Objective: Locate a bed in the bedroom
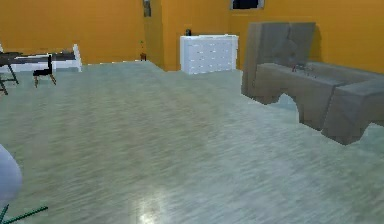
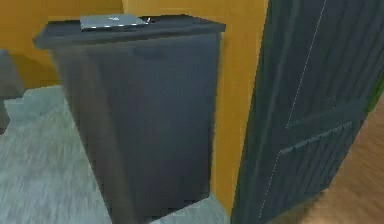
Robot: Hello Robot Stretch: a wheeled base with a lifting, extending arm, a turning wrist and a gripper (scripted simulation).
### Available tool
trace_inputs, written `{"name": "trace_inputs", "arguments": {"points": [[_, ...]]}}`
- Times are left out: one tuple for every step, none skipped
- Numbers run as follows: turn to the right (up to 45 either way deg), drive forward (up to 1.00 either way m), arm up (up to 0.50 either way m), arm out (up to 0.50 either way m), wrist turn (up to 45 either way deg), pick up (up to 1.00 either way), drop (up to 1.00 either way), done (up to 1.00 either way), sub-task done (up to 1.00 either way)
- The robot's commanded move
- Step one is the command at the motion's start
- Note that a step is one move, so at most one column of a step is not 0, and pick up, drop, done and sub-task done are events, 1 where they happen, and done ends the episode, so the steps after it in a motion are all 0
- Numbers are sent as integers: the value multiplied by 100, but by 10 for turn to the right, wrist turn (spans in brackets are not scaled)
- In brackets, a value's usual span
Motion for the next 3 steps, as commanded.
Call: {"name": "trace_inputs", "arguments": {"points": [[210, 0, 0, 0, 0, 0, 0, 0, 0], [0, 90, 0, 0, 0, 0, 0, 0, 0], [420, 0, 0, 0, 0, 0, 0, 0, 0]]}}
